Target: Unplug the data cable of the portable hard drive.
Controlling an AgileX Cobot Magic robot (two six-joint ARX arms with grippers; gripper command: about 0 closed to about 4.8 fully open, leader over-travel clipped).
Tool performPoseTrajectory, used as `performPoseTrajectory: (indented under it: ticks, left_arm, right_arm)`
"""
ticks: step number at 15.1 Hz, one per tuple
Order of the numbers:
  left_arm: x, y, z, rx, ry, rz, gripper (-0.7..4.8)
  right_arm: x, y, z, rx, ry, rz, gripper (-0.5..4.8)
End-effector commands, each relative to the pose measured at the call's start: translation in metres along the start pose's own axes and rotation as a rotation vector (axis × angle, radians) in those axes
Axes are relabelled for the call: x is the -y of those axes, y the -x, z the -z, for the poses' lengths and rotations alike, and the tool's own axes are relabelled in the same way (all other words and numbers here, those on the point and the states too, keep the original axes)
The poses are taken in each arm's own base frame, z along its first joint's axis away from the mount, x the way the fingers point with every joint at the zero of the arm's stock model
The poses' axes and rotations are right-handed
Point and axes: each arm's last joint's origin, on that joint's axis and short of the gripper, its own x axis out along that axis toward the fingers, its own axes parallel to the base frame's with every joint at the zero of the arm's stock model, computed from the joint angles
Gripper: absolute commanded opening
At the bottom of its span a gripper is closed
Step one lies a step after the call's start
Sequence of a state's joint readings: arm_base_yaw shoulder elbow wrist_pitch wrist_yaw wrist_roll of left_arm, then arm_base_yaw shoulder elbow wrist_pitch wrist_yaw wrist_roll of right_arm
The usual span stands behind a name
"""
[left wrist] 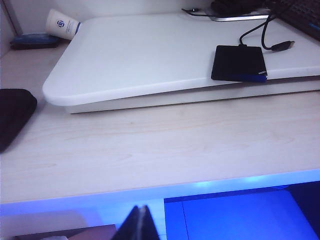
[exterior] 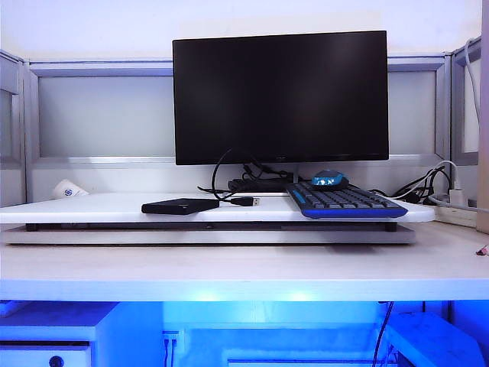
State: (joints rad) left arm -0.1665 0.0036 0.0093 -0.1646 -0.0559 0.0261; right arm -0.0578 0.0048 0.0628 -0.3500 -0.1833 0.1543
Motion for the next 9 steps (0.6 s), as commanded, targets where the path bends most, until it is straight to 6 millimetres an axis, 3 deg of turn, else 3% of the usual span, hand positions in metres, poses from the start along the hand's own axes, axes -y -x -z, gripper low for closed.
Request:
performPoseTrajectory:
  ticks: [1,9]
  left_arm:
    - [-0.0002,-0.0001,0.0024,-0.022,-0.001,-0.004,-0.06]
    - [-0.0002,-0.0001,0.0024,-0.022,-0.001,-0.004,-0.06]
  right_arm:
    - [-0.0003,0.0002,-0.0019,0.021,-0.001,-0.001,-0.05]
    - [0.0000,0.0002,-0.0011,0.015,-0.003,0.006,-0.06]
